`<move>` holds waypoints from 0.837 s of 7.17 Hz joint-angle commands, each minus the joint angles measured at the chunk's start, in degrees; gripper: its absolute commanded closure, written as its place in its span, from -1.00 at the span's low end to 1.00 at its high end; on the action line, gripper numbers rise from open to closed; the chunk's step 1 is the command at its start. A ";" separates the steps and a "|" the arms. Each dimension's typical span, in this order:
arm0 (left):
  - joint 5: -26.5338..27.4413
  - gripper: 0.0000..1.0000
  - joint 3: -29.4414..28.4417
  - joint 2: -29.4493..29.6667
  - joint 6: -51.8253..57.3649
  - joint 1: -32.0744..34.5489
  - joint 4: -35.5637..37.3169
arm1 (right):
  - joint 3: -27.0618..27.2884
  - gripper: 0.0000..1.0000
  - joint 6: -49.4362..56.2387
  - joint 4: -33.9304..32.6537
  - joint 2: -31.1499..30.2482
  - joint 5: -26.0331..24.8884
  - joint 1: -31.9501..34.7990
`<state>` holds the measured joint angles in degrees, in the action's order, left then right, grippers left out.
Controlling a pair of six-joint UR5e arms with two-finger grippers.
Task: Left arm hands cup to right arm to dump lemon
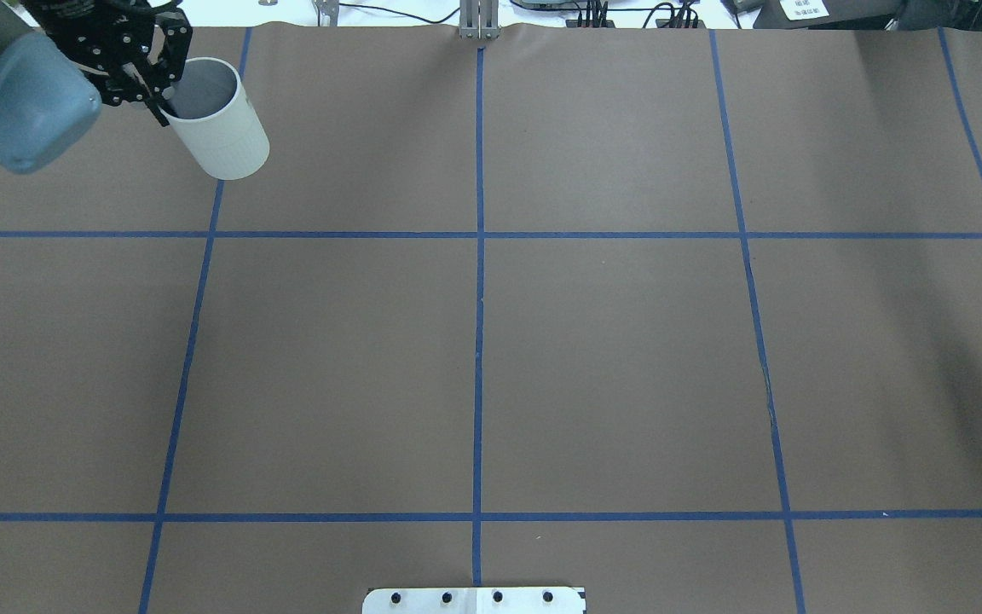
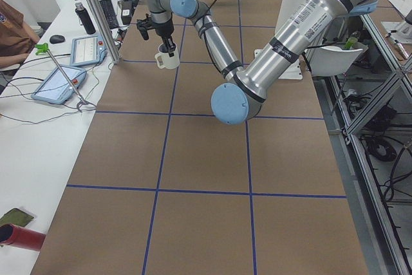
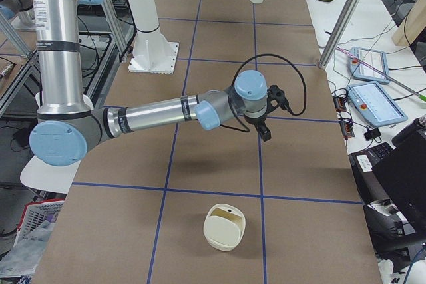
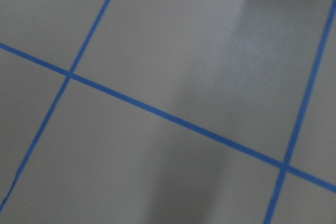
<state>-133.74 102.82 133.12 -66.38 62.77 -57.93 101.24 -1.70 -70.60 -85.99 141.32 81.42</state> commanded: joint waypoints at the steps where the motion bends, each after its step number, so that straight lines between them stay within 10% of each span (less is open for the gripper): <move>1: -1.08 1.00 -2.53 5.21 -10.75 -2.73 -0.16 | -0.69 -0.98 -15.17 14.60 3.90 -12.91 -9.30; 3: -1.17 1.00 -3.67 8.28 -16.57 -4.24 -0.25 | -0.78 -0.98 -35.14 34.04 3.81 -24.38 -19.94; 6: -1.78 1.00 -9.82 11.81 -23.16 -5.11 -2.34 | -0.61 -0.98 -37.58 54.47 3.81 -29.94 -29.44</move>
<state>-135.32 95.05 143.86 -86.86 58.25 -58.87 100.50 -37.73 -23.37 -82.24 113.92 56.05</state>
